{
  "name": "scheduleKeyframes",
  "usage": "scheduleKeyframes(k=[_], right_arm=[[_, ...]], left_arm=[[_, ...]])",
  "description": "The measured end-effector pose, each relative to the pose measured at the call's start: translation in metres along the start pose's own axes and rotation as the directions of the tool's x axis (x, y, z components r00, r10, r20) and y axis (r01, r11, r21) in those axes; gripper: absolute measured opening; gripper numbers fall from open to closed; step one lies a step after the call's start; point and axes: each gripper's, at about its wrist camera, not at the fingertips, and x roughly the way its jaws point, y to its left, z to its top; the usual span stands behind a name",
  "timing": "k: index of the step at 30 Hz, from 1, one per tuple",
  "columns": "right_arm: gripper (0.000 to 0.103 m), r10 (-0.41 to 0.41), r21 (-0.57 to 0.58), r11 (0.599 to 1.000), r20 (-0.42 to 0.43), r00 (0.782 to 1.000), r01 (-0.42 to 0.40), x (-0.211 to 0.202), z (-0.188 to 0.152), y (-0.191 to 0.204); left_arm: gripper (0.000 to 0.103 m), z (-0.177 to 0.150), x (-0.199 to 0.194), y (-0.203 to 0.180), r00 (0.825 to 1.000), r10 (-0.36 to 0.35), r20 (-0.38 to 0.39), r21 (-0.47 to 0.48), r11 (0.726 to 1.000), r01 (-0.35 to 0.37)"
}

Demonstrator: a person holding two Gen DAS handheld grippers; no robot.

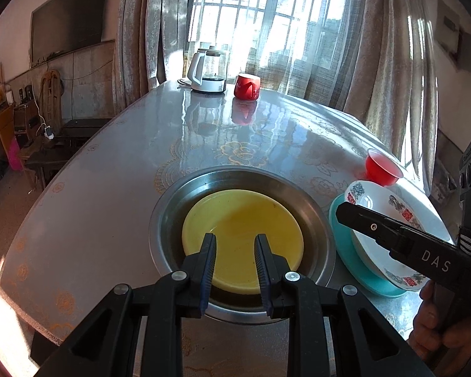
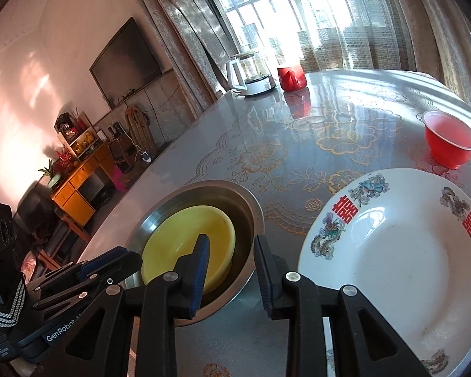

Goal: Organize plates and bowls
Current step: 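Open the right tool, release the yellow bowl and withdraw, then move the right tool over the plate stack toward the red bowl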

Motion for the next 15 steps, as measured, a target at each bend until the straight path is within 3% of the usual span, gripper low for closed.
scheduleKeyframes(k=[15], right_arm=[[0.031,-0.099,0.134,0.987,0.091,0.991,0.086,-0.049,0.013,-0.066]], left_arm=[[0.026,0.015,0.01,-0.05,0.999,-0.036,-0.008,0.114,0.993,0.037]])
